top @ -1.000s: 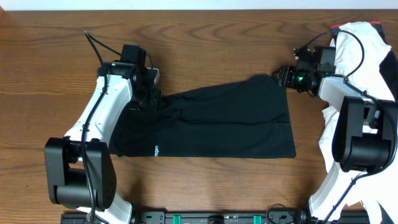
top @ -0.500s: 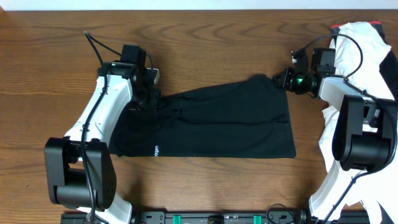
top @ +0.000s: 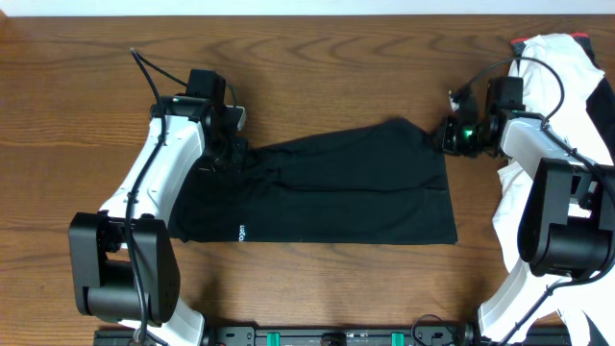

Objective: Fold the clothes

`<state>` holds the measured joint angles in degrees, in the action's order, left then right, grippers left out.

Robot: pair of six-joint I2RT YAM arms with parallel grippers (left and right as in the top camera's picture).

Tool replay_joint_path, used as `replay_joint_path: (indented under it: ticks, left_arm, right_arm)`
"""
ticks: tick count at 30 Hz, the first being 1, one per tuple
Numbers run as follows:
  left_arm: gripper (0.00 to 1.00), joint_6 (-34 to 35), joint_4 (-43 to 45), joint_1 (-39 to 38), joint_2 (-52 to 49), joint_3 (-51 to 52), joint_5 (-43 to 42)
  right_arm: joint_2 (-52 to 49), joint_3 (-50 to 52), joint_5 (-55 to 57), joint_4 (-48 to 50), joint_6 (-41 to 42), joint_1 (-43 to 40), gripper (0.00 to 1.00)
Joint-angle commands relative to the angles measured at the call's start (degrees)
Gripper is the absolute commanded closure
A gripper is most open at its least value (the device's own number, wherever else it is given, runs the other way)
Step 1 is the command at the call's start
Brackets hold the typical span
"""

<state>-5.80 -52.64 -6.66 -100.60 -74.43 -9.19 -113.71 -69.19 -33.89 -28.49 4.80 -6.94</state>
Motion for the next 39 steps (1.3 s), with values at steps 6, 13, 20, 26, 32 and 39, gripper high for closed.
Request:
replay_joint_path:
  ticks: [6,13,20,26,32,39]
  left_arm:
    - [0.94,0.5,-0.6,0.0,0.8,0.0,2.6]
    - [0.94,0.5,-0.6,0.0,0.8,0.0,2.6]
    - [0.94,0.5,-0.5,0.0,0.8,0.0,2.6]
    - [0.94,0.5,0.2,0.0,0.8,0.0,2.6]
    - [0.94,0.5,0.2,0.0,0.8,0.0,2.6]
    - [0.94,0.5,0.2,0.0,0.8,0.0,2.6]
  right_arm:
    - [1.9,-0.2,4.1,-8.8,-7.3,-0.3,0.99]
    - [3.6,-0.3,4.2,-4.4,-7.2,-1.2,0.53]
    - [3.5,-0.2,4.1,-0.8,-5.2,-2.1,0.45]
    - [1.9,-0.1,4.3,-0.1,-5.0,0.2,0.46]
    - [-1.7,-0.1,5.6,3.7,-3.3,2.4,0.53]
    - [-1.9,-0.1,6.6,4.5,-3.1,2.5,0.76]
